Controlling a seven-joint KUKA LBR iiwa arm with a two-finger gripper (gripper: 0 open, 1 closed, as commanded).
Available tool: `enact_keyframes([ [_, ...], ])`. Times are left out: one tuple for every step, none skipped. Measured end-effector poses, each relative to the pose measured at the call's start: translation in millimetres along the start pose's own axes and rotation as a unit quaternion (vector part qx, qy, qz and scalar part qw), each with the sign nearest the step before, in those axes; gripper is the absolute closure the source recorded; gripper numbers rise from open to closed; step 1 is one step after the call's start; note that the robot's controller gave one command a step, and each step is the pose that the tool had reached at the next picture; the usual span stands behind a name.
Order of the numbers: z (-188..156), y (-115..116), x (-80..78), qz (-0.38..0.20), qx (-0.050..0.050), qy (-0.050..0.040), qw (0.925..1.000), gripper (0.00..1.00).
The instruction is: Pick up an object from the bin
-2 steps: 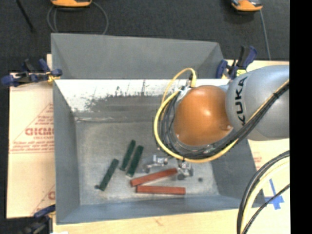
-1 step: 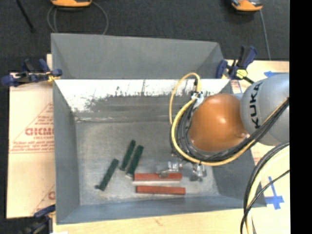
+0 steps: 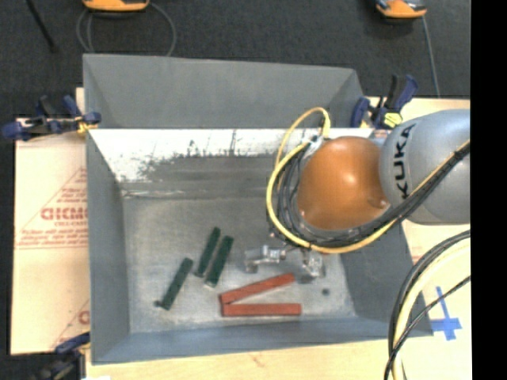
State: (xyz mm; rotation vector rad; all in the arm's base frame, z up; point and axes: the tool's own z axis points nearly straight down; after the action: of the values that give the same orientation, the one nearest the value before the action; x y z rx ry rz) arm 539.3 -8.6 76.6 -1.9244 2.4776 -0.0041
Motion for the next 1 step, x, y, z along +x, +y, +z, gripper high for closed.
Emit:
enact_keyframes([
  [-57.2,32.9,-13.0,0.077,-0.001,-0.0009,0.9970,0.00],
])
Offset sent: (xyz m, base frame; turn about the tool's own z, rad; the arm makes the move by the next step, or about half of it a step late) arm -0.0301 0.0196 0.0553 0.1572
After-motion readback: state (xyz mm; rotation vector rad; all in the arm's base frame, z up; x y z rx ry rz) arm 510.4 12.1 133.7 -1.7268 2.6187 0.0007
